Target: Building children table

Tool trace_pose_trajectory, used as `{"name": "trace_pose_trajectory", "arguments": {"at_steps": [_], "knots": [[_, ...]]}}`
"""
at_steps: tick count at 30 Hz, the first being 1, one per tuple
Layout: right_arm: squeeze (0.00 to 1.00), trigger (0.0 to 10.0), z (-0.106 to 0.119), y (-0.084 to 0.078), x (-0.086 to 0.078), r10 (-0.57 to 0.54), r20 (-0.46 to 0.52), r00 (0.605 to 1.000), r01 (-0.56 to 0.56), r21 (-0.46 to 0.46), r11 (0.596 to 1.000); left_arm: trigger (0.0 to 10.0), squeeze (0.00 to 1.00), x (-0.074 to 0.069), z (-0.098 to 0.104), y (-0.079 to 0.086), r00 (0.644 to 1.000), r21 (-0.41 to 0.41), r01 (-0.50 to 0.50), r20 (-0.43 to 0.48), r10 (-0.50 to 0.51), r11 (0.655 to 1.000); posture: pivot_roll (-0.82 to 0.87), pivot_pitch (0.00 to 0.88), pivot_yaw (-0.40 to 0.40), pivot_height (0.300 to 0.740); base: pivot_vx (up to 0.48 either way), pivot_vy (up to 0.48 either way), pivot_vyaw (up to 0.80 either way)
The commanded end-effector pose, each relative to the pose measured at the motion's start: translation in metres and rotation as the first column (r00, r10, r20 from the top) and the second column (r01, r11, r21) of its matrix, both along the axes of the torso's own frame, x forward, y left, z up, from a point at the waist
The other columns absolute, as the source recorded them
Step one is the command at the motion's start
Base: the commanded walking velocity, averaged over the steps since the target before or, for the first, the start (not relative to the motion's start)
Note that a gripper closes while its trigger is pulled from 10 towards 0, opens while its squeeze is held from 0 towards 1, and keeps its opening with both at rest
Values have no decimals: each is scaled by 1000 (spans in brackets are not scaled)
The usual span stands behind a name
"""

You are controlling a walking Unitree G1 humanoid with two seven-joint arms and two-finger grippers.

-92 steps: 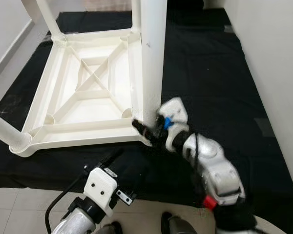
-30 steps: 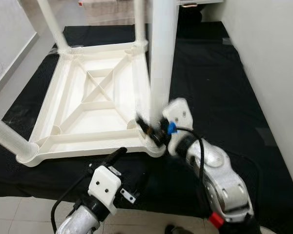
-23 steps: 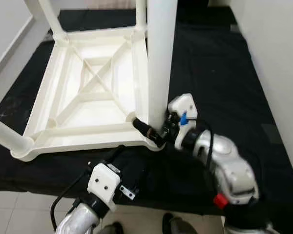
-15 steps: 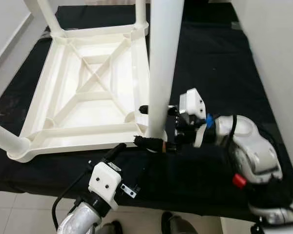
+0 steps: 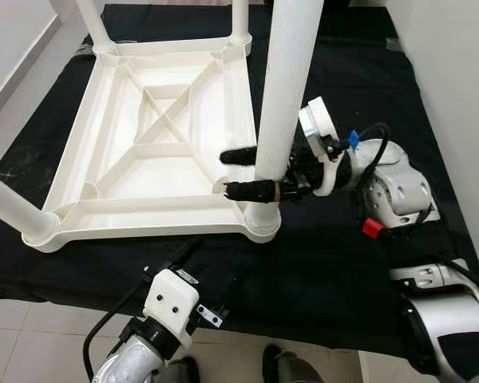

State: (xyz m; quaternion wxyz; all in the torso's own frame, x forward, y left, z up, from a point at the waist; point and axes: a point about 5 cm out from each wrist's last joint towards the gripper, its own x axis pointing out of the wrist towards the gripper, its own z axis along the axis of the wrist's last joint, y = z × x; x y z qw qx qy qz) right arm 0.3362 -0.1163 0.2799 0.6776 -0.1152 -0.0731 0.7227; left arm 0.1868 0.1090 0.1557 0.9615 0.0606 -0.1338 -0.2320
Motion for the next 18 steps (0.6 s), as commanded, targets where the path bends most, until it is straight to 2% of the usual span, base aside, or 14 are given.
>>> {"name": "trace_pose_trajectory", "arguments": {"at_steps": [1,2,4,7,9,10,11,12,13,14,15,16,17,18], "knots": [[0,0,0,-7,2,14,-8,1000,-14,1,1000,10000,0,-4,-5,-1,1000,10,6,-28,-6,1000,104,300,-14,740,0,0,0],[0,0,0,-7,2,14,-8,1000,-14,1,1000,10000,0,-4,-5,-1,1000,10,6,-28,-6,1000,104,300,-14,740,0,0,0],[0,0,-4,-19,0,-29,1,1000,29,-9,1000,10000,0,-5,-5,-1,999,11,7,-32,-7,1000,96,298,-21,740,0,0,0],[0,0,-6,-21,0,-37,3,999,37,-11,999,10000,0,-5,-6,-1,999,11,7,-32,-7,1000,96,298,-21,740,0,0,0],[0,0,-22,-25,-4,-177,14,984,177,-29,984,10000,0,-6,-6,-1,999,10,6,-34,-6,1000,79,297,-31,740,0,0,0],[0,0,-41,-22,-2,-381,-25,924,379,-48,924,10000,0,-7,-7,-1,999,9,5,-35,-4,1000,65,301,-41,740,0,0,0],[0,0,-75,-25,0,-739,-42,673,731,-114,672,10000,0,-8,-7,0,999,8,3,-36,-2,1000,57,304,-37,740,0,0,0],[0,0,-75,-25,0,-739,-42,673,731,-114,672,10000,0,-8,-7,0,999,8,3,-36,-2,1000,57,304,-37,740,0,0,0],[0,0,-95,-34,-4,-914,-7,407,902,-159,402,10000,0,-8,-7,0,999,8,1,-37,-1,1000,46,309,-34,740,0,0,0],[0,0,-120,-19,-34,-934,42,355,919,-197,340,10000,0,-8,-7,1,999,5,2,-39,-1,1000,33,318,-15,740,0,0,0],[0,0,-130,-6,-56,-924,53,379,910,-205,362,10000,0,-8,-6,2,999,4,2,-41,-2,1000,33,318,-15,740,0,0,0],[0,0,-130,-6,-56,-924,53,379,910,-205,362,10000,0,-8,-6,2,999,4,2,-41,-2,1000,33,318,-15,740,0,0,0],[0,0,-137,13,-74,-888,12,459,867,-224,445,10000,0,-7,-7,2,999,3,7,-44,-7,1000,20,318,2,740,0,0,0],[0,0,-139,24,-83,-872,-14,490,848,-224,480,10000,0,-6,-7,2,999,2,15,-47,-15,1000,19,311,13,740,0,0,0]]}}
